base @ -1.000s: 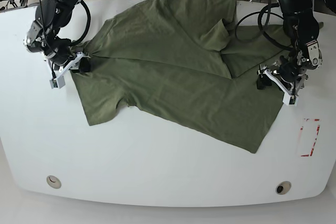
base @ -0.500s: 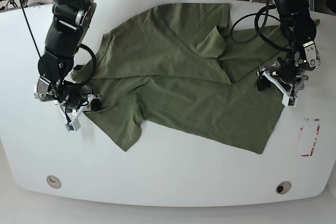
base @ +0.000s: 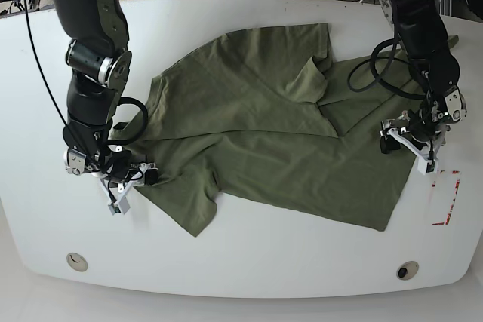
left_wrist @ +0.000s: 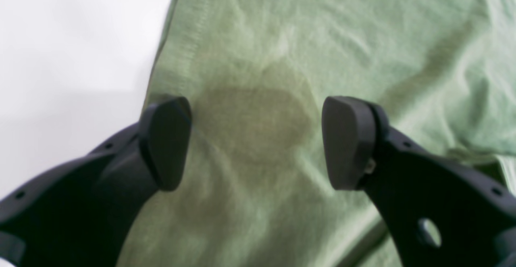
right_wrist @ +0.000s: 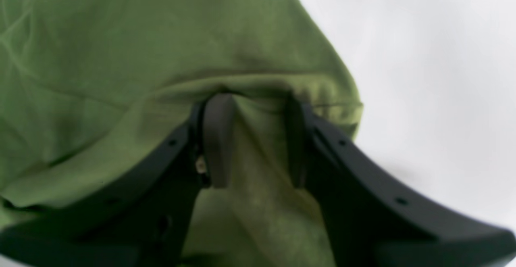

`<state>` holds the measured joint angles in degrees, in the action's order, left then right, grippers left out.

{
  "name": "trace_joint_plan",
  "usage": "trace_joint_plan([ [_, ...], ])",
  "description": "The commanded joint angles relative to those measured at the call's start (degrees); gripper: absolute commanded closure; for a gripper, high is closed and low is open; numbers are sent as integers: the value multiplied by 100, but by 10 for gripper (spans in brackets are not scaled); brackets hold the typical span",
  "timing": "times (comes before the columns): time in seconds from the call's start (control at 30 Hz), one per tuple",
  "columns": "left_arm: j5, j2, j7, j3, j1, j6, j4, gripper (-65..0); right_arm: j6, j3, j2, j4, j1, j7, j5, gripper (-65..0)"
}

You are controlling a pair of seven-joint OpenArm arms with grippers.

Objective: Fold the T-shirt properly
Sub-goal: 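Grasp the shirt with both grippers and drag it toward the table center, then release and regrasp the shirt's collar corner with the right gripper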

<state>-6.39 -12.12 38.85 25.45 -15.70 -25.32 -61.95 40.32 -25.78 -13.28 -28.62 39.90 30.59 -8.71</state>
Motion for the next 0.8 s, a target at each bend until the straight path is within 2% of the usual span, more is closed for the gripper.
trace_joint_plan([
  [0.0,274,-58,-127,26,-113,101,143,-469,-32,-11,-66,-35,278,66,-39,-214],
  [0.13,354,-76,-197,26,-236,462,301,-474,-32,-29,-66,-369,269,102,23,-216],
  [0.23,345,-67,-136,26,-201,488,160,-474,-32,-29,-66,-1107,6,541,462,-219],
  [0.3,345,-67,-65,26,-201,488,-77,-474,-32,-29,-66,-1846,-205,1042,867,-252],
  [0.47,336,-50,119,26,-113,488,-631,-475,-32,-29,-66,-3753,-1023,2132,1825,-431],
  [0.53,336,-50,172,26,-87,488,-842,-475,-32,-99,-66,-4500,-1436,2563,2203,-484],
  [0.6,336,-50,172,26,-78,488,-1009,-475,-32,-433,-13,-5248,-1876,3011,2642,-517],
  [0.77,336,-50,172,26,-69,339,-1238,-475,-32,-1207,260,-6320,-2764,3811,3618,-517],
])
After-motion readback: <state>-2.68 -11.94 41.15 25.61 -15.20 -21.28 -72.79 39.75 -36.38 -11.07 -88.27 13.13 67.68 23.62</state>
